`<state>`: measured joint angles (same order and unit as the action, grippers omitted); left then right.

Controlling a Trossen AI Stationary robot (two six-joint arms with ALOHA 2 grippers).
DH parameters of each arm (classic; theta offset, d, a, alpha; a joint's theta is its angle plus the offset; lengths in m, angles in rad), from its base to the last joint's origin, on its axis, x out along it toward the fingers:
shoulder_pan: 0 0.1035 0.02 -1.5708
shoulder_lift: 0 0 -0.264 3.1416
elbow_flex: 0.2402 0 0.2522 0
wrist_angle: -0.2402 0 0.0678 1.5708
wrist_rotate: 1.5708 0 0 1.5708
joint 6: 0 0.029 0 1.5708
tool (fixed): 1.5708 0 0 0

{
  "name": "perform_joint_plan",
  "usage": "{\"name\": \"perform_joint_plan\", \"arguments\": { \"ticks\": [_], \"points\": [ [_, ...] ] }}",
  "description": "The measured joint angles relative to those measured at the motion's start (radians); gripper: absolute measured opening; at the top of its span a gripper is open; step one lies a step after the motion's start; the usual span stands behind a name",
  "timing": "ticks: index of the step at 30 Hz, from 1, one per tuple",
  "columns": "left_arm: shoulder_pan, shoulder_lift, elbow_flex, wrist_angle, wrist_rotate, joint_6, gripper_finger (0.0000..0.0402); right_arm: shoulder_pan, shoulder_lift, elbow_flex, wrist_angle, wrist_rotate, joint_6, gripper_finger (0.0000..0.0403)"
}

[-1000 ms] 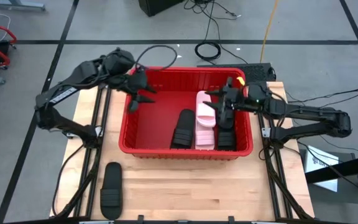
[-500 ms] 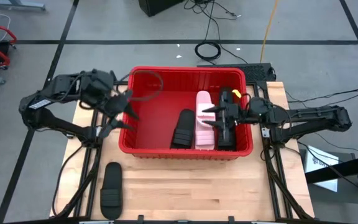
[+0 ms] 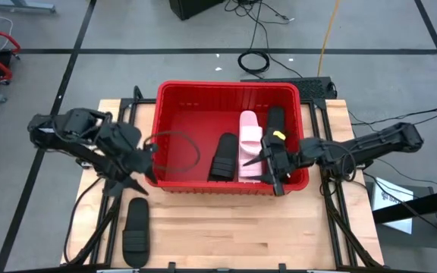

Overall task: Pick and place slides into bin
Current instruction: Put the black slide into the red container

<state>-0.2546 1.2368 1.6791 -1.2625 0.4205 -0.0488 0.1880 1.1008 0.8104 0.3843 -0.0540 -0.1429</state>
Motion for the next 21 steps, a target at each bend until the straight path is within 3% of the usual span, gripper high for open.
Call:
{"name": "perform_joint_plan", "arguments": {
  "ticks": [10, 15, 21],
  "points": [
    [-0.206, 0.143, 0.000, 0.009, -0.085, -0.139, 0.0177, 0.073, 0.044, 0.000, 0.008, 0.000, 0.026, 0.0171],
    [-0.290, 0.217, -0.005, 0.012, -0.164, -0.283, 0.0177, 0.110, 0.044, 0.000, 0.008, 0.004, 0.026, 0.0171],
    [-0.369, 0.212, -0.177, 0.088, -0.190, -0.410, 0.0177, 0.145, 0.044, 0.000, 0.008, 0.008, 0.026, 0.0171]
  ]
}}
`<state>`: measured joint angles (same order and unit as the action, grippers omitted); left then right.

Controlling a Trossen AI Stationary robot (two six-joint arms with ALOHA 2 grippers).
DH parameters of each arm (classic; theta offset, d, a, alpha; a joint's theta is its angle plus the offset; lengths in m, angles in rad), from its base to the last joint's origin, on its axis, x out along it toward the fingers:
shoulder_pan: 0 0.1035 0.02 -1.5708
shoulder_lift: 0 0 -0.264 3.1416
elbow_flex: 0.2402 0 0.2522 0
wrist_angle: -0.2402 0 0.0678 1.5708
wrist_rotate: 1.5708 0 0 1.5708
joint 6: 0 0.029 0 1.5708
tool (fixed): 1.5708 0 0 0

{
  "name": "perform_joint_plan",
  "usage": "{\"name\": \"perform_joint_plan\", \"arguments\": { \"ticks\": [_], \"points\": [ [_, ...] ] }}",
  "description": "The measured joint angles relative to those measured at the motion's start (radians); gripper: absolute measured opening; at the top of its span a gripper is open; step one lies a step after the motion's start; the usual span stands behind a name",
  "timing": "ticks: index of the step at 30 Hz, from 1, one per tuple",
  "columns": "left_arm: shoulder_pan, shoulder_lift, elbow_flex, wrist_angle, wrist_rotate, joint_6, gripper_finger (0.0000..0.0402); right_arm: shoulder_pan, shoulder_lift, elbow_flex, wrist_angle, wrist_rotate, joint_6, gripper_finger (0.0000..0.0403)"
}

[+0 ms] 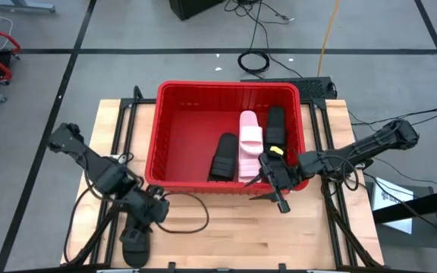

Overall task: Pick and place slides into bin
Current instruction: Put the black slide into the red container

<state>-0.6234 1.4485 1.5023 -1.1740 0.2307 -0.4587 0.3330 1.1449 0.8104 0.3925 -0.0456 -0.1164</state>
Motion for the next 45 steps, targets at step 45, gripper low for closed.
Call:
{"name": "perform_joint_plan", "arguments": {
  "ticks": [45],
  "points": [
    [-0.281, -0.572, -1.174, 1.030, -0.091, -0.790, 0.0177, 0.088, 0.015, 0.000, 0.015, 0.131, 0.000, 0.0171]
  ]
}}
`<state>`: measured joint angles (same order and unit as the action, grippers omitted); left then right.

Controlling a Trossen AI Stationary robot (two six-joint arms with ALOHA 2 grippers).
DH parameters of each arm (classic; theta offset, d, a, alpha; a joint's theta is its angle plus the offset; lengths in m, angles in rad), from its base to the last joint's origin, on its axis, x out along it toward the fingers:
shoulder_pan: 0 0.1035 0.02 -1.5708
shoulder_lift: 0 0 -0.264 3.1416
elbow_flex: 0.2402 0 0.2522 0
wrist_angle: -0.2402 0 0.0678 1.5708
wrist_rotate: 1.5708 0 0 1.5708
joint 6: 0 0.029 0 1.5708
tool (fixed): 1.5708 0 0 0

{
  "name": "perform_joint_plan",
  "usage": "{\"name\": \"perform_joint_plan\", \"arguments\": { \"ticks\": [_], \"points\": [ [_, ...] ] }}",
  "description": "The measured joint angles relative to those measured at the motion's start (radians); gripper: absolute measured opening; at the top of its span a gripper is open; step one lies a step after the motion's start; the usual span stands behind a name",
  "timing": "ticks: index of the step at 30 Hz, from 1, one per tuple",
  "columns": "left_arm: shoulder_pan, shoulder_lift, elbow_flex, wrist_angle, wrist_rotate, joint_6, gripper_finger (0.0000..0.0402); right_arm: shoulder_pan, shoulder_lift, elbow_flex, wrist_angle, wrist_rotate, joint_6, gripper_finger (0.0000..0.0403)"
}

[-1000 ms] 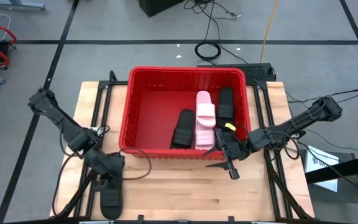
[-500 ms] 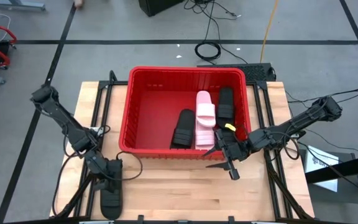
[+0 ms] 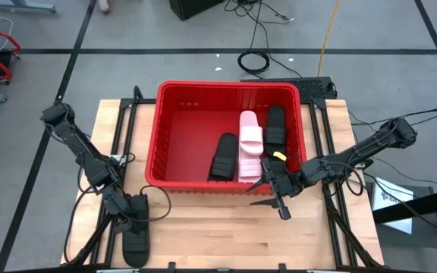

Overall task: Pick and place slides into bin
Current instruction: Put the black slide into the red container

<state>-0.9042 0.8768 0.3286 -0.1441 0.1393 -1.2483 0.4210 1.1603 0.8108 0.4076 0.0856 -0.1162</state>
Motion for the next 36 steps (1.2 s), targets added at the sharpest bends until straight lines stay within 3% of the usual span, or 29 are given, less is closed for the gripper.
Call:
{"name": "perform_joint_plan", "arguments": {
  "ticks": [7, 16, 22, 26, 33, 36],
  "points": [
    [-0.025, 0.078, 0.000, 0.037, -0.009, -0.019, 0.0177, 0.000, 0.000, 0.000, 0.000, 0.000, 0.024, 0.0171],
    [-0.029, 0.289, 0.000, 0.329, 0.069, -0.021, 0.0177, 0.000, 0.000, 0.000, 0.000, -0.001, 0.026, 0.0171],
    [-0.029, 0.368, 0.000, 0.357, 0.104, -0.029, 0.0174, 0.000, 0.000, 0.000, 0.001, -0.002, 0.026, 0.0171],
    [-0.029, 0.381, 0.000, 0.368, 0.127, -0.008, 0.0138, 0.000, 0.000, 0.000, 0.008, -0.002, 0.026, 0.0171],
    [-0.028, 0.383, 0.000, 0.435, 0.136, 0.028, 0.0020, 0.000, 0.000, 0.000, 0.008, -0.001, 0.026, 0.0171],
    [-0.027, 0.383, -0.001, 0.459, 0.135, 0.022, 0.0011, 0.000, 0.000, 0.000, 0.008, -0.001, 0.025, 0.0171]
  ]
}}
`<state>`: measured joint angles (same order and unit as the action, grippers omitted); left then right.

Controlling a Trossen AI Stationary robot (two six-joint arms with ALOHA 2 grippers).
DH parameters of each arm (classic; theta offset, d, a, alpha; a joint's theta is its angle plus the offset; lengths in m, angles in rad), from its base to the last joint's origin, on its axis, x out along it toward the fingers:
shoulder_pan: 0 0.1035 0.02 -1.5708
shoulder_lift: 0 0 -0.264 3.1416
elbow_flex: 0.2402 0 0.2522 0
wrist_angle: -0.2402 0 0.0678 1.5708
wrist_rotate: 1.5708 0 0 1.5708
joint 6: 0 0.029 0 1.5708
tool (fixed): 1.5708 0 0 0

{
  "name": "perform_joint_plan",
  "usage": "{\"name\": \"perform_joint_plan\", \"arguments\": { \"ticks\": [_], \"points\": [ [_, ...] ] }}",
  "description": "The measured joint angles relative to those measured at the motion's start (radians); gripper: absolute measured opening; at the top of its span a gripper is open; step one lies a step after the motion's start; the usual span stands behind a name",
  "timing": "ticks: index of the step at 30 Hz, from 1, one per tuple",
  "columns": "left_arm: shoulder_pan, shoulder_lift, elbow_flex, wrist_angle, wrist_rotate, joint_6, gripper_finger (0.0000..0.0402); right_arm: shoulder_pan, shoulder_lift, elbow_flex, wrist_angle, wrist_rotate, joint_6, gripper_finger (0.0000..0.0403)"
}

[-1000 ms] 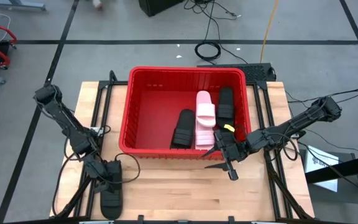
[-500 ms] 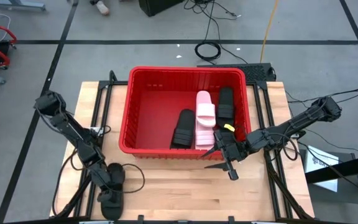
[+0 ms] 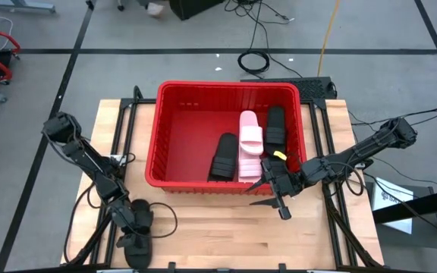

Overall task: Pick and place slides into bin
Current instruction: Put the black slide into the red container

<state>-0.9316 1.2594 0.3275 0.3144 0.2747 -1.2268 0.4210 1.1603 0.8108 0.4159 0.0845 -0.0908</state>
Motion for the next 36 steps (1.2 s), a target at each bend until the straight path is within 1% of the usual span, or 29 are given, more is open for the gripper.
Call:
{"name": "perform_joint_plan", "arguments": {
  "ticks": [4, 7, 11, 14, 17, 19, 23, 28, 30, 33, 36],
  "points": [
    [0.001, 0.000, 0.000, 0.085, 0.012, -0.008, 0.0019, 0.000, 0.000, 0.000, 0.000, 0.000, 0.000, 0.0171],
    [0.008, 0.000, 0.001, 0.170, 0.020, -0.009, 0.0010, 0.000, 0.000, 0.000, -0.001, 0.001, -0.001, 0.0171],
    [0.025, -0.001, 0.001, 0.343, 0.011, 0.003, 0.0007, 0.000, 0.000, 0.000, 0.000, 0.001, -0.002, 0.0171],
    [0.038, -0.001, 0.002, 0.458, -0.011, 0.048, 0.0012, 0.000, 0.000, 0.000, -0.001, 0.001, -0.003, 0.0171],
    [0.059, -0.001, 0.019, 0.531, -0.018, 0.122, 0.0006, 0.000, 0.000, 0.000, -0.001, 0.002, -0.003, 0.0171],
    [0.076, -0.001, 0.040, 0.535, -0.013, 0.168, 0.0004, 0.000, 0.000, 0.000, -0.001, 0.002, -0.003, 0.0171],
    [0.122, -0.001, 0.090, 0.532, 0.029, 0.255, 0.0010, 0.000, 0.000, 0.000, -0.001, 0.002, -0.003, 0.0171],
    [0.196, -0.001, 0.172, 0.517, 0.106, 0.424, 0.0004, -0.001, 0.000, 0.000, -0.001, 0.002, -0.003, 0.0171],
    [0.224, -0.001, 0.212, 0.507, 0.144, 0.496, 0.0007, 0.000, 0.000, 0.000, -0.001, 0.026, -0.003, 0.0171],
    [0.265, -0.001, 0.285, 0.453, 0.219, 0.614, 0.0006, -0.001, 0.000, 0.000, -0.003, 0.080, -0.003, 0.0171],
    [0.312, -0.001, 0.373, 0.315, 0.295, 0.717, 0.0003, -0.001, 0.000, 0.000, -0.008, 0.102, -0.003, 0.0171]
  ]
}}
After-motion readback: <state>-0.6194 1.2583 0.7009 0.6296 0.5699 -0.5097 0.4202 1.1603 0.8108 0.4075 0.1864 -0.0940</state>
